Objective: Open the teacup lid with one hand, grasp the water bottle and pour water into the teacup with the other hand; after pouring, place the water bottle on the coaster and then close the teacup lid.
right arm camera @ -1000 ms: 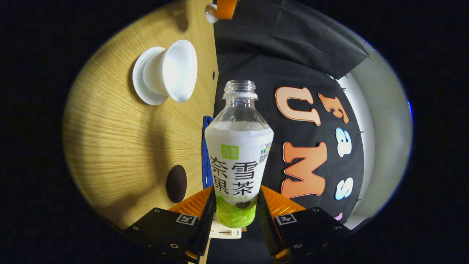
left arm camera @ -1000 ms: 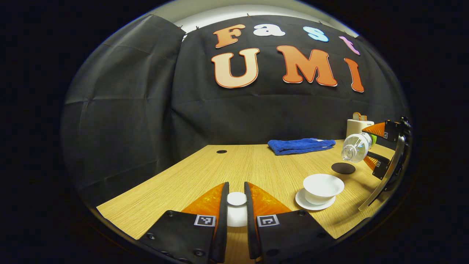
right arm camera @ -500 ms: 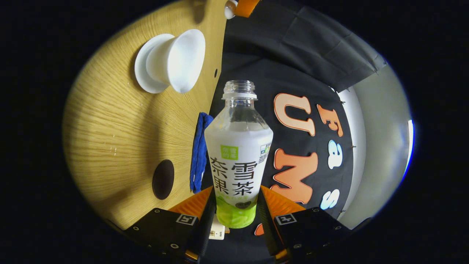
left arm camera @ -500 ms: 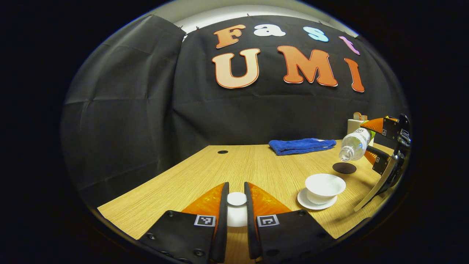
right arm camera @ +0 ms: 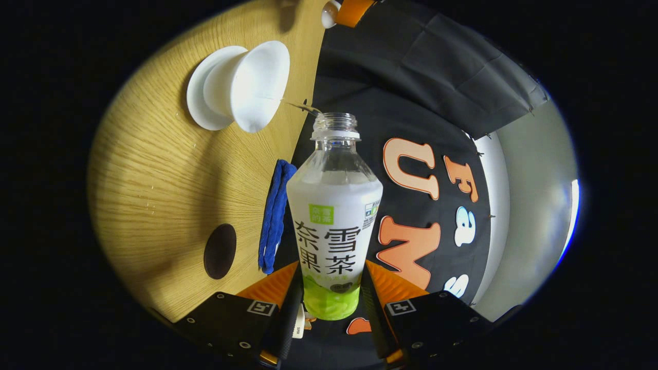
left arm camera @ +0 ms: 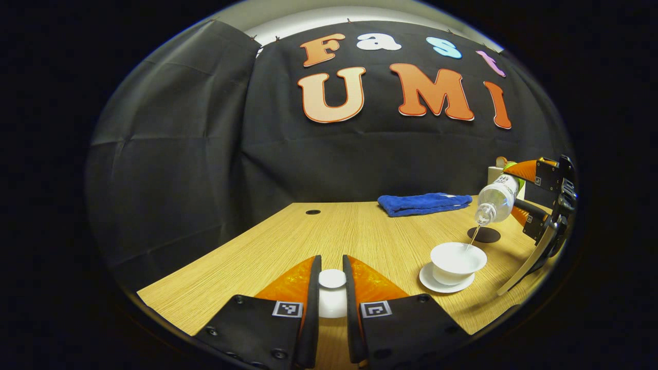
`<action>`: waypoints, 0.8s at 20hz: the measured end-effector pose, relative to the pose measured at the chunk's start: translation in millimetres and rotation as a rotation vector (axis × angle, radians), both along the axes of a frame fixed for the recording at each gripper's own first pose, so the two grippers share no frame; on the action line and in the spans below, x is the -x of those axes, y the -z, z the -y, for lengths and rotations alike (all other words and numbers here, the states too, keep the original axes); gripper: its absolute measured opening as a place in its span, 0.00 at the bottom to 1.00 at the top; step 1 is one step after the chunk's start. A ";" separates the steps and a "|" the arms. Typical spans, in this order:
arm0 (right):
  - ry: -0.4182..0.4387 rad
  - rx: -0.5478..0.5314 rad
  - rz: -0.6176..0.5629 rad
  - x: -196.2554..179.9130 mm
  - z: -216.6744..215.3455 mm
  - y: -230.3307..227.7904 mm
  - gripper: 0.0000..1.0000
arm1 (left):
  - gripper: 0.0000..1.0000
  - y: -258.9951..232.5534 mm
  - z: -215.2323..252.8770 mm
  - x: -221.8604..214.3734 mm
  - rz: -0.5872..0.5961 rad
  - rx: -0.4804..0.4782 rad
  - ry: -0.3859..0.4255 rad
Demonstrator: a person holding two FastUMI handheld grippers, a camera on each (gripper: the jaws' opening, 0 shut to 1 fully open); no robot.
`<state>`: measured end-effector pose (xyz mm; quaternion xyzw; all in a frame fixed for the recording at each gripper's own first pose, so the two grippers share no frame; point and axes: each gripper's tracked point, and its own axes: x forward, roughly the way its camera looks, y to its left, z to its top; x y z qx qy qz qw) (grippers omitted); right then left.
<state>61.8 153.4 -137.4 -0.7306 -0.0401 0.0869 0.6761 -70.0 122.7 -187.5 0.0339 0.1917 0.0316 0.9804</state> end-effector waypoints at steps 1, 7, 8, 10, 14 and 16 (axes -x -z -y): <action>-0.002 0.005 0.006 -1.0 -1.0 -2.3 0.63 | 0.27 0.1 0.1 -0.3 -0.001 0.002 -0.003; -0.020 0.041 0.033 -1.5 -3.8 -10.5 0.63 | 0.27 1.4 -2.5 0.9 -0.006 0.006 -0.007; -0.024 0.049 0.033 0.1 -4.7 -10.5 0.63 | 0.24 1.5 -2.4 0.9 -0.006 0.007 -0.008; -0.030 0.066 0.044 1.4 -2.8 -16.2 0.66 | 0.27 -0.2 -3.4 2.3 -0.005 0.008 -0.009; -0.042 0.094 0.070 -1.6 -4.0 -26.4 0.63 | 0.24 -3.6 -6.5 3.0 0.005 0.009 -0.013; -0.047 0.104 0.079 -3.1 -3.7 -28.9 0.63 | 0.27 -4.1 -7.8 2.9 0.005 0.013 -0.017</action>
